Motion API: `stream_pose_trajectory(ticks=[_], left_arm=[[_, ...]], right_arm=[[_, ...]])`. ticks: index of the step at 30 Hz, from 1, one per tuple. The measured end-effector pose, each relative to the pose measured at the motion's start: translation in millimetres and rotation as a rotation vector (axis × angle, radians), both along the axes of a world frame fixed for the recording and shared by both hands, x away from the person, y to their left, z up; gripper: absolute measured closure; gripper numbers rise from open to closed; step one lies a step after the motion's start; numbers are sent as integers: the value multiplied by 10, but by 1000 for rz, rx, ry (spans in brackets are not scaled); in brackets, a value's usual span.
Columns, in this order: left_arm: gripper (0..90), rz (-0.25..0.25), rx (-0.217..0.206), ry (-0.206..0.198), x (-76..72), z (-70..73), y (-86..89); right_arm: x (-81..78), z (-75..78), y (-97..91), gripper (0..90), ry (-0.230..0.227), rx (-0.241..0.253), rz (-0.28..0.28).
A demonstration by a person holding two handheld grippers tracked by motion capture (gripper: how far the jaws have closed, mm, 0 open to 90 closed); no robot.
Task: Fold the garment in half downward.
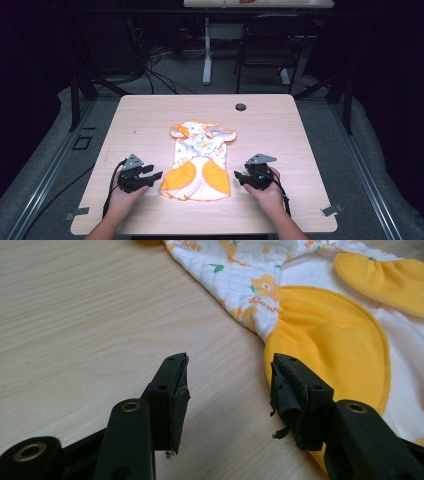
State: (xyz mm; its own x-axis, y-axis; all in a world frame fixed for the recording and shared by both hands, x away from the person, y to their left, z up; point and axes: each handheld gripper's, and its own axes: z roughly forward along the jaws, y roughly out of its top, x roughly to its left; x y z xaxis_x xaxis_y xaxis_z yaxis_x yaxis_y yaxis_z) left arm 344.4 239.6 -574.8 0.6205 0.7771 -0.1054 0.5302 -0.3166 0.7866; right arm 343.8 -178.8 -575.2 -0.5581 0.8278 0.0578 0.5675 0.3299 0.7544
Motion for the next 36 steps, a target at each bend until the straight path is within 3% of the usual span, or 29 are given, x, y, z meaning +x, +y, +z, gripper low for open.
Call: stream_pose_trajectory(ticks=[3, 6, 9, 13, 15, 17, 19, 24, 30, 36], left_arm=[[605, -2, -29, 12, 10, 12, -21], [730, -10, -57, -7, 12, 68, -110], [815, -40, -42, -26, 21, 95, -224], [883, -94, -9, -23, 12, 68, -371], [893, -148, 59, -20, -10, 15, -487], [894, -164, 81, -17, -16, -5, -519], [896, -189, 129, -19, -30, -49, -574], [894, -189, 112, -4, -35, -70, -554], [894, -204, 109, 5, -101, -73, -563], [893, -245, 129, 17, -217, -52, -602]], right_arm=[[3, 11, 23, 507, 2, 1, 9], [5, 52, 149, 640, -4, 33, 51], [-14, 81, 291, 751, -14, 21, 115], [-33, 78, 426, 804, -9, 13, 179], [-42, 58, 515, 821, -7, -5, 211], [-44, 44, 538, 824, -5, -6, 211], [-42, 9, 562, 825, 2, -31, 227], [-60, -23, 577, 822, 6, -77, 244], [-89, -29, 562, 820, 2, -87, 264], [-159, -5, 514, 818, 28, -99, 297]])
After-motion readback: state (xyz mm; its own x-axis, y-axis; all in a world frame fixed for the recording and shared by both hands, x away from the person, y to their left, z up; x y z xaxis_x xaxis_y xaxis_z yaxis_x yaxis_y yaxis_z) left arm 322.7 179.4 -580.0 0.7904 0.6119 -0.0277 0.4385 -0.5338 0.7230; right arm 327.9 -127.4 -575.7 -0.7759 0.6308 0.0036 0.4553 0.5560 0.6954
